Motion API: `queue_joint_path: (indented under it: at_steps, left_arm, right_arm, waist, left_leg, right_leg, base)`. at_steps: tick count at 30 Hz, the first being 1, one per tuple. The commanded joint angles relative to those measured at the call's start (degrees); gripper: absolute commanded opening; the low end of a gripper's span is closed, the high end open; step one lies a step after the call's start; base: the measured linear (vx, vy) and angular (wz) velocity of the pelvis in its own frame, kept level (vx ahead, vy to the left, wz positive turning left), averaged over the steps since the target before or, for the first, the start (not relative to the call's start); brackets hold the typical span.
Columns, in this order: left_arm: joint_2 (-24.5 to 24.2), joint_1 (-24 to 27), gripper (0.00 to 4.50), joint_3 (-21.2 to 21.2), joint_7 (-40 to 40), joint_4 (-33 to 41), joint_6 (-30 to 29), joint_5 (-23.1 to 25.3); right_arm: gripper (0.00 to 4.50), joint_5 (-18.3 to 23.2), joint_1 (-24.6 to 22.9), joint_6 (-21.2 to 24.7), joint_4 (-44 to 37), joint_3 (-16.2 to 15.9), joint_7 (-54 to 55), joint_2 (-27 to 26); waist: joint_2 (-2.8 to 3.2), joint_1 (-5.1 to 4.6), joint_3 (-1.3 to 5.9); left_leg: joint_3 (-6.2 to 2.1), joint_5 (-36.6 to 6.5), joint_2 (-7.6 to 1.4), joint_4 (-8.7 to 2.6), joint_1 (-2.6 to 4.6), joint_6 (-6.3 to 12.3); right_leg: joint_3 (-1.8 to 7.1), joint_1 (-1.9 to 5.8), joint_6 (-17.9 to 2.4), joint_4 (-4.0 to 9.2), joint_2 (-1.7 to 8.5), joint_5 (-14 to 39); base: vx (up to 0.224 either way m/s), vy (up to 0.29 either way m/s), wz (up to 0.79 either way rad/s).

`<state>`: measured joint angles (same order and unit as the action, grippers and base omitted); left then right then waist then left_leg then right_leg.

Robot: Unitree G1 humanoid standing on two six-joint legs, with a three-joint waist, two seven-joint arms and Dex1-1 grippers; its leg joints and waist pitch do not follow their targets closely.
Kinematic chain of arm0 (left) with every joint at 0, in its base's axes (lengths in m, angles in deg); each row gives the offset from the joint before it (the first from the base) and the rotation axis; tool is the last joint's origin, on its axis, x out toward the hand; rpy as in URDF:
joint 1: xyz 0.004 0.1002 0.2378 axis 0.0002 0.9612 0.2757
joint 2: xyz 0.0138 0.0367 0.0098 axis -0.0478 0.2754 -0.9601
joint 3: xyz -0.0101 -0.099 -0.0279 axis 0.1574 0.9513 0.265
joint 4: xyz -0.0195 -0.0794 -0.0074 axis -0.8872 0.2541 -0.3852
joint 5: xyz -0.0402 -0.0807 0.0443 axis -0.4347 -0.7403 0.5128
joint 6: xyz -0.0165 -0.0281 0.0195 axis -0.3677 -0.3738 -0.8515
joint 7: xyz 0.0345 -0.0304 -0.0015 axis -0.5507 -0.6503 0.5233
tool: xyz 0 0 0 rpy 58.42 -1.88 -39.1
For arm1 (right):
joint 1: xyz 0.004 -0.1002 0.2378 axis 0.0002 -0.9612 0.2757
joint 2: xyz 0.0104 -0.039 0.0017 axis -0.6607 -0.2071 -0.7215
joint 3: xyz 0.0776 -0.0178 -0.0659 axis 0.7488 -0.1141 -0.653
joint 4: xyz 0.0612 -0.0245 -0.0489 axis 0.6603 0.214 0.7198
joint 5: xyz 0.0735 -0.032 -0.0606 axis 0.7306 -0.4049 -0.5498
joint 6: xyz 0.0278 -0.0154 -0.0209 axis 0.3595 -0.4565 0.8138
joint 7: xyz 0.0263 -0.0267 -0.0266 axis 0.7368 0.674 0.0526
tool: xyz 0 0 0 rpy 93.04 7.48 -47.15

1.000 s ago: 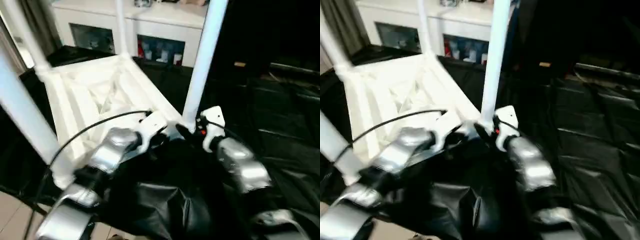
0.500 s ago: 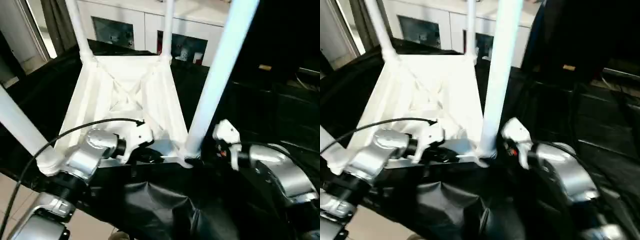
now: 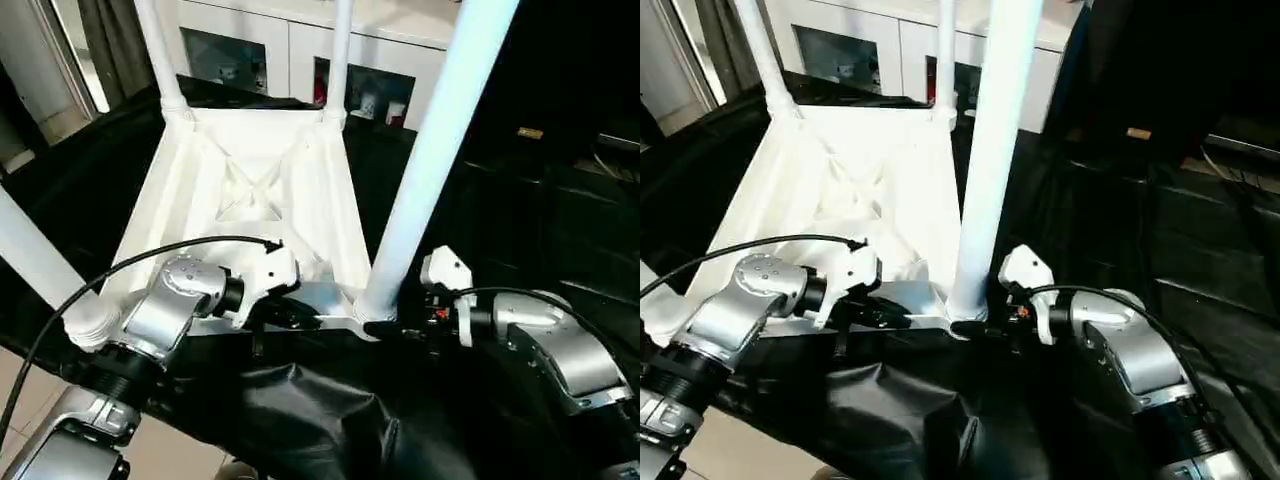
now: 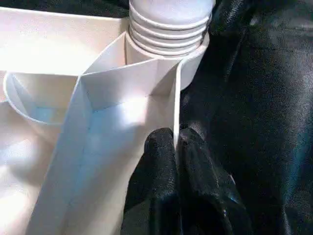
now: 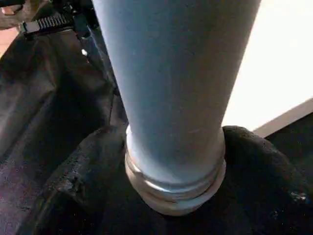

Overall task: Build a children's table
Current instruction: Rotate leg to tighten

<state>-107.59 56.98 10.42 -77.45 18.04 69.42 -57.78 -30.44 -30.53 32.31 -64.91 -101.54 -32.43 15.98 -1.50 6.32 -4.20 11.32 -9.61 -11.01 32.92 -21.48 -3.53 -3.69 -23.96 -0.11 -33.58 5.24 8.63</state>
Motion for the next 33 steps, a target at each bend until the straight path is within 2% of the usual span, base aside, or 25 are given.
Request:
queue_joint_path:
  at_steps: [1,3,6,11,15,16,18,19,20,21,22,23,24,25,26,27,28,29,31,32,33]
  left_arm:
    - [0.74,-0.23,0.00,0.68,-1.07,1.88,0.36,-2.66]
    - [0.82,-0.17,0.00,0.69,-1.07,2.00,0.11,-2.65]
    - [0.81,0.00,0.00,0.66,-1.08,2.16,-0.01,-2.65]
    - [0.65,0.53,0.00,0.43,-0.82,2.40,-0.04,-2.53]
    - [1.68,0.08,0.00,0.97,2.38,0.90,-0.05,-1.37]
    - [2.91,-0.68,0.00,1.45,6.00,-0.76,-0.31,-0.18]
    - [5.50,-2.47,0.00,2.14,13.19,-4.31,-1.68,2.16]
    - [6.30,-3.02,0.00,2.24,15.29,-5.36,-2.18,2.86]
    - [6.30,-3.02,0.00,2.24,15.29,-5.36,-2.18,2.86]
    - [10.49,-5.37,0.00,4.00,23.51,-9.31,-4.41,3.43]
    - [10.67,-5.47,0.00,4.07,23.83,-9.46,-4.51,3.43]
    - [12.76,-6.56,0.00,4.99,27.57,-11.20,-5.53,3.32]
    - [14.66,-7.61,0.00,5.47,30.65,-12.91,-6.15,3.43]
    - [16.29,-8.45,0.00,5.25,32.58,-14.43,-6.20,3.98]
    - [17.05,-8.83,0.00,5.05,33.61,-15.20,-6.16,4.44]
    - [17.50,-9.09,0.00,4.81,34.17,-15.78,-6.01,4.89]
    - [18.32,-9.63,0.00,3.63,34.99,-17.10,-5.47,6.40]
    - [18.43,-9.72,0.00,3.28,35.09,-17.37,-5.30,6.79]
    - [18.62,-9.80,0.00,2.94,35.05,-17.64,-4.95,7.07]
    - [18.75,-9.88,0.00,2.74,34.77,-17.84,-4.86,7.10]
    - [18.72,-9.90,0.00,2.63,34.32,-17.87,-4.63,7.01]
  right_arm:
    - [3.21,0.23,0.63,0.16,-0.13,-1.17,-0.82,0.10]
    - [3.15,0.04,0.57,0.26,-0.24,-1.26,-0.78,-0.20]
    - [2.82,-0.08,0.46,0.25,-0.27,-1.35,-0.63,-0.50]
    - [2.68,-0.43,-0.58,-0.15,-0.32,-1.58,0.22,-1.32]
    - [2.67,-1.76,-0.75,-0.82,1.98,-0.42,5.15,-3.65]
    - [2.66,-2.69,-0.40,-1.18,3.90,0.64,9.43,-5.63]
    - [2.66,-4.17,0.53,-1.25,7.60,2.72,18.11,-9.84]
    - [2.66,-4.61,0.84,-1.20,8.68,3.34,20.85,-11.20]
    - [2.66,-4.61,0.84,-1.20,8.68,3.34,20.85,-11.20]
    - [2.65,-5.57,2.68,-0.17,13.08,6.59,32.73,-16.52]
    - [2.65,-5.63,2.76,-0.12,13.26,6.72,33.25,-16.74]
    - [2.65,-6.24,3.69,0.52,15.27,7.93,38.66,-19.03]
    - [2.65,-6.32,4.56,1.05,17.14,8.93,42.76,-21.28]
    - [2.65,-6.39,5.42,0.88,18.68,9.53,45.57,-23.53]
    - [2.65,-6.60,5.78,0.43,19.24,9.57,46.62,-24.57]
    - [2.65,-7.06,6.00,-0.11,19.56,9.27,46.97,-25.11]
    - [2.65,-8.70,6.40,-2.27,19.80,7.48,46.63,-26.03]
    - [2.65,-9.07,6.44,-2.94,19.68,6.92,46.25,-26.15]
    - [2.65,-9.19,6.46,-3.88,19.45,6.44,45.70,-26.34]
    - [3.20,-8.83,6.43,-5.09,19.09,6.48,44.80,-26.53]
    - [3.34,-8.54,6.42,-5.73,18.78,6.71,44.37,-26.49]
  waist:
    - [-0.40,-0.17,3.47]
    - [-0.33,-0.18,3.50]
    - [-0.26,-0.18,3.54]
    - [-0.27,-0.22,3.79]
    - [-0.35,-0.36,3.78]
    - [-0.37,-0.59,3.64]
    - [-0.64,-1.04,3.31]
    - [-0.66,-1.35,3.17]
    - [-0.75,-1.65,3.20]
    - [-0.84,-1.71,3.23]
    - [-0.69,-2.02,3.00]
    - [-0.76,-2.00,3.17]
    - [-0.94,-2.21,3.41]
    - [-0.62,-2.42,3.28]
    - [-0.70,-2.65,3.20]
    - [-0.67,-2.73,3.39]
    - [-0.43,-2.76,3.37]
    - [-0.52,-2.82,3.26]
    - [-0.57,-2.80,3.36]
    - [-0.50,-2.76,3.32]
    - [-0.56,-2.73,3.36]
  left_leg:
    - [-0.93,-13.39,-2.32,-3.90,0.96,2.74]
    - [-0.96,-13.55,-2.32,-3.93,1.01,2.58]
    - [-0.99,-13.91,-2.34,-3.96,1.04,2.33]
    - [-0.96,-12.99,-2.34,-3.84,1.00,2.38]
    - [-0.94,-13.11,-2.27,-3.86,0.94,2.15]
    - [-0.94,-13.84,-2.22,-3.92,0.89,1.72]
    - [-1.08,-17.20,-2.08,-4.08,1.00,0.44]
    - [-1.22,-19.55,-1.86,-4.06,1.35,-0.47]
    - [-1.62,-20.06,-1.81,-4.16,1.13,-0.96]
    - [-1.71,-19.87,-1.86,-4.22,1.01,-0.97]
    - [-1.58,-20.88,-1.59,-4.04,1.53,-1.24]
    - [-1.69,-21.42,-1.50,-3.89,1.69,-1.45]
    - [-1.96,-19.76,-1.44,-4.06,1.13,-1.62]
    - [-1.94,-20.65,-1.55,-4.10,1.42,-1.40]
    - [-1.90,-21.36,-1.46,-4.08,1.51,-1.29]
    - [-2.02,-21.79,-1.48,-4.13,1.57,-1.24]
    - [-1.96,-21.60,-1.60,-4.33,1.47,-0.72]
    - [-1.86,-22.31,-1.58,-4.38,1.60,-0.43]
    - [-1.93,-22.31,-1.60,-4.48,1.46,-0.09]
    - [-1.86,-22.35,-1.61,-4.52,1.47,0.16]
    - [-1.80,-22.42,-1.62,-4.45,1.53,0.33]
  right_leg:
    - [2.50,2.68,-11.57,3.41,3.19,15.43]
    - [2.49,2.69,-11.34,3.49,3.21,16.19]
    - [2.49,2.69,-11.21,3.53,3.21,16.55]
    - [2.47,2.82,-11.74,3.27,3.17,14.65]
    - [2.47,2.80,-11.73,3.30,3.18,15.07]
    - [2.45,2.66,-11.49,3.48,3.20,16.60]
    - [2.39,2.44,-9.88,4.24,3.33,23.02]
    - [2.23,2.12,-8.43,4.83,3.38,28.21]
    - [2.02,2.48,-6.79,5.07,3.69,31.98]
    - [1.98,2.54,-5.93,5.28,3.70,33.11]
    - [1.89,1.55,-5.20,5.80,3.43,35.61]
    - [1.73,1.66,-4.65,6.03,3.64,36.93]
    - [1.51,2.39,-4.21,5.83,3.72,36.51]
    - [1.52,1.81,-4.09,6.14,3.57,36.24]
    - [1.42,1.65,-3.94,6.32,3.44,36.57]
    - [1.31,1.91,-3.89,6.31,3.47,35.67]
    - [1.39,2.01,-4.07,6.37,3.46,33.88]
    - [1.41,1.78,-4.00,6.58,3.36,33.63]
    - [1.55,2.01,-4.35,6.30,3.37,32.51]
    - [1.62,1.94,-4.53,6.32,3.39,32.16]
    - [1.68,1.87,-4.77,6.31,3.43,31.90]
  base:
    - [0.000,0.000,0.00]
    - [0.000,0.000,0.00]
    - [0.000,0.000,0.00]
    - [0.000,0.000,0.00]
    - [0.000,0.000,0.00]
    - [0.000,0.000,0.00]
    - [0.000,0.000,0.00]
    - [0.000,0.000,0.00]
    - [-0.052,-0.003,-0.06]
    - [-0.052,-0.003,-0.06]
    - [-0.051,-0.003,-0.05]
    - [0.000,0.000,0.00]
    - [0.000,0.000,0.00]
    - [0.000,0.000,0.00]
    - [0.000,0.000,0.00]
    - [0.000,0.000,0.00]
    - [0.000,0.000,0.00]
    - [0.000,0.000,0.00]
    - [0.000,0.000,0.00]
    - [0.000,0.000,0.00]
    - [0.000,0.000,0.00]
